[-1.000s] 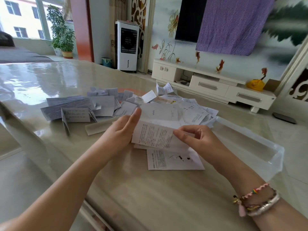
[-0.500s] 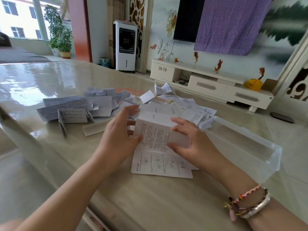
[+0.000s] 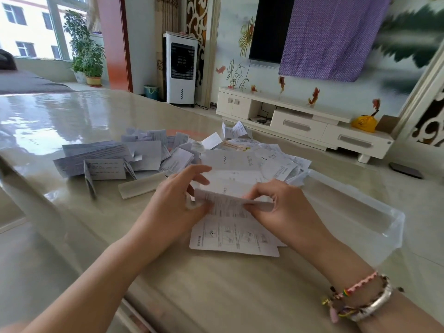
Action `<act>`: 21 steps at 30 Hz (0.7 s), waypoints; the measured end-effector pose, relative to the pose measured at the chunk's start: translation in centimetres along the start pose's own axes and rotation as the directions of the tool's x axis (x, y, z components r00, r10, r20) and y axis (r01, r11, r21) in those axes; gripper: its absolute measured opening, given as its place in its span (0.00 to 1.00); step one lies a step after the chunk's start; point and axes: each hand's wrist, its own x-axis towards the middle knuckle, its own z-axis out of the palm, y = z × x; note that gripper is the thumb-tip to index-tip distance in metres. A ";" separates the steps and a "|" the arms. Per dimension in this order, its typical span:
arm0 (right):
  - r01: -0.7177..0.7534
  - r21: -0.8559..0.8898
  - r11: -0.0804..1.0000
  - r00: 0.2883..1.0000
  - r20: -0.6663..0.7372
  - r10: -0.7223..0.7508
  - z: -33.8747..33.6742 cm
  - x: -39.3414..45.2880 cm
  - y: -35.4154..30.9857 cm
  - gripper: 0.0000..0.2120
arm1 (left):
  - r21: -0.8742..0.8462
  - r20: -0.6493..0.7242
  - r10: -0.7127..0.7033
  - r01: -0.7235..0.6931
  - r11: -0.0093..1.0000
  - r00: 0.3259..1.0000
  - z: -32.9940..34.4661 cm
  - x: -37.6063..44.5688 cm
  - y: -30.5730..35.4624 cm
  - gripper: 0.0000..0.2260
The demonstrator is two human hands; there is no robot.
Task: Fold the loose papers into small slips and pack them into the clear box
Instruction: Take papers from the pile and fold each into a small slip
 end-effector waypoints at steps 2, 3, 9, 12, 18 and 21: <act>0.045 0.028 0.999 0.996 -0.077 -0.042 0.0 0.0 0.1 0.04 | 0.040 -0.011 -0.054 0.054 0.998 0.998 0.0 0.1 -0.2 0.27; 0.079 0.037 0.996 0.990 -0.122 -0.074 0.0 0.0 0.1 0.05 | 0.042 -0.020 -0.094 0.095 0.995 0.995 -0.1 0.2 -0.3 0.28; 0.288 0.156 0.945 0.940 -0.233 -0.248 0.0 0.0 -0.4 0.04 | -0.164 0.071 -0.218 0.227 0.960 0.973 -0.2 0.3 0.3 0.32; 0.267 0.266 0.926 0.958 -0.181 -0.224 0.2 -0.1 -0.5 0.03 | -0.342 0.091 -0.208 0.226 0.912 0.974 -0.1 0.1 1.2 0.34; 0.208 0.033 0.977 0.958 -0.210 -0.197 0.4 0.7 0.1 0.08 | -0.527 -0.028 -0.019 0.001 0.850 0.999 -0.3 0.2 1.9 0.34; 0.154 0.050 0.987 0.966 -0.218 -0.140 0.3 0.6 0.1 0.24 | -0.475 -0.016 0.021 -0.026 0.880 1.000 -0.1 0.0 1.7 0.41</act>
